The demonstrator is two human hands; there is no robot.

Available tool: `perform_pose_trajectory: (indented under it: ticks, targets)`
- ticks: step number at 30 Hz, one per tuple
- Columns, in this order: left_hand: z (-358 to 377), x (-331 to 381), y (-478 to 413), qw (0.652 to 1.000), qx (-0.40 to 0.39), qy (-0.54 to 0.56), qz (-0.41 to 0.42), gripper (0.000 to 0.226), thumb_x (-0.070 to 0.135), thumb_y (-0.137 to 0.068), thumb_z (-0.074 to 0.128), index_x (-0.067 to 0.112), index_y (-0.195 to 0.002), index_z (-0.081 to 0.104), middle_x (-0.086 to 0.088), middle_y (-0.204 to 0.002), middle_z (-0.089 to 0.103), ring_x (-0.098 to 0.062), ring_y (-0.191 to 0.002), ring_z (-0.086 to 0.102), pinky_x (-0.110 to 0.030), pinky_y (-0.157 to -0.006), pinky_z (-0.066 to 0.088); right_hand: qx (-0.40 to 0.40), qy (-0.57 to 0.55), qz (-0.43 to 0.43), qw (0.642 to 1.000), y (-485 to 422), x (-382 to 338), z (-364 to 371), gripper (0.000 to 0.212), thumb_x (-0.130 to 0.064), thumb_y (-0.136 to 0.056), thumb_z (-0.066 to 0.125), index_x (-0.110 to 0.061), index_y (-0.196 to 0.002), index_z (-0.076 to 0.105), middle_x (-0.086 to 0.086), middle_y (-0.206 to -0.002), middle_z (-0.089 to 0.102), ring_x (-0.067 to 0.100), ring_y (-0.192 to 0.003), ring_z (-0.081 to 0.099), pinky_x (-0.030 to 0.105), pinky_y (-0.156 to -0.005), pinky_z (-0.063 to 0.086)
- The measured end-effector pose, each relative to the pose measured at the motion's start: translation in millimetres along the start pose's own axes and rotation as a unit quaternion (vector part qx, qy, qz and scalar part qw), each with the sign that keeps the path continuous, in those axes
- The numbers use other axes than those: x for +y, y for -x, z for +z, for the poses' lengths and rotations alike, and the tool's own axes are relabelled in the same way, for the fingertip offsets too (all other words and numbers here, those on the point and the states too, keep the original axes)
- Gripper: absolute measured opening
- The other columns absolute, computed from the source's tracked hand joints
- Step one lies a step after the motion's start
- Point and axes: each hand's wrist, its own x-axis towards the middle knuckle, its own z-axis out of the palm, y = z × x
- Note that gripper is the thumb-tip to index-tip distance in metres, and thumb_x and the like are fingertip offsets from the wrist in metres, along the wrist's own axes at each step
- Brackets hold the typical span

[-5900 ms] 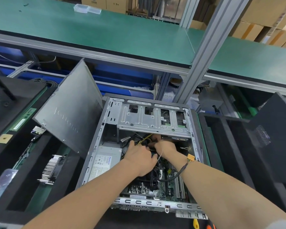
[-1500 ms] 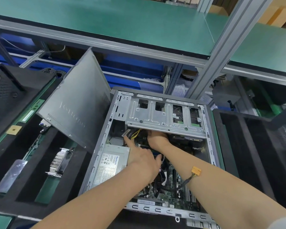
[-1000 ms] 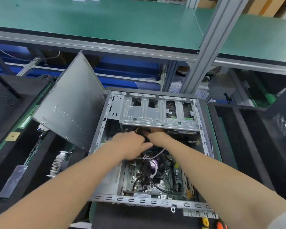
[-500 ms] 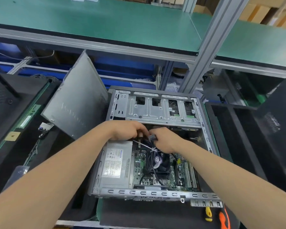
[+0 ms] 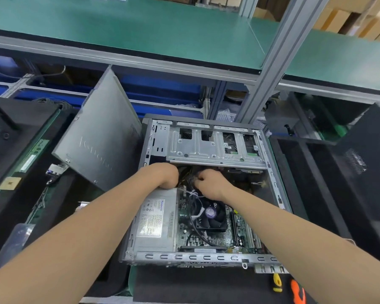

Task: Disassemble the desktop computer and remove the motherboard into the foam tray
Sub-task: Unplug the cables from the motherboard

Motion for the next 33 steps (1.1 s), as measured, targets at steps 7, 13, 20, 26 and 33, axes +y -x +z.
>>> perform_pose_trajectory:
  ticks: [7,13,20,26,33]
  targets:
    - [-1,-2,-7,0.998,0.017,0.060,-0.026,0.038,0.002,-0.105,0.035,0.002,-0.137,0.055,-0.016,-0.141,0.057,-0.025,-0.104,0.055,-0.033,-0.091,0.048,-0.090,0.096,0.016,0.991,-10,-23,-5,0.037,-0.029,-0.099,0.055,-0.012,-0.067,0.055,0.005,-0.069,0.054,0.024,-0.069,0.050,0.029,-0.057,0.038]
    - [-1,-4,-5,0.995,-0.007,0.097,-0.012,0.043,0.005,-0.104,0.039,0.007,-0.147,0.045,-0.015,-0.149,0.049,-0.030,-0.119,0.059,-0.039,-0.095,0.052,-0.191,0.232,0.031,0.953,-15,-50,0,0.041,-0.031,-0.101,0.056,-0.004,-0.132,0.060,0.014,-0.124,0.064,0.028,-0.095,0.055,0.031,-0.080,0.045]
    - [5,-2,-6,0.997,-0.019,0.071,0.006,0.044,-0.001,-0.098,0.039,0.007,-0.135,0.062,-0.013,-0.134,0.064,-0.031,-0.116,0.062,-0.034,-0.088,0.049,-0.211,0.311,0.026,0.926,-18,-68,11,0.040,-0.019,-0.101,0.052,-0.005,-0.138,0.056,0.012,-0.117,0.063,0.026,-0.092,0.055,0.030,-0.079,0.049]
    - [6,-3,-11,0.997,-0.021,0.071,0.010,0.041,0.003,-0.101,0.039,0.008,-0.132,0.064,-0.011,-0.130,0.065,-0.029,-0.114,0.063,-0.032,-0.083,0.047,-0.181,0.230,0.025,0.956,-15,-55,11,0.035,-0.017,-0.096,0.059,-0.004,-0.128,0.063,0.014,-0.120,0.065,0.028,-0.094,0.059,0.033,-0.076,0.050]
    - [10,-5,-15,0.997,0.025,0.066,-0.005,0.035,0.007,-0.099,0.041,0.002,-0.125,0.065,-0.016,-0.119,0.069,-0.026,-0.091,0.062,-0.032,-0.075,0.049,-0.076,0.228,-0.011,0.971,-8,-44,-4,0.016,-0.016,-0.098,0.052,-0.007,-0.104,0.064,0.015,-0.110,0.066,0.030,-0.090,0.057,0.031,-0.073,0.044]
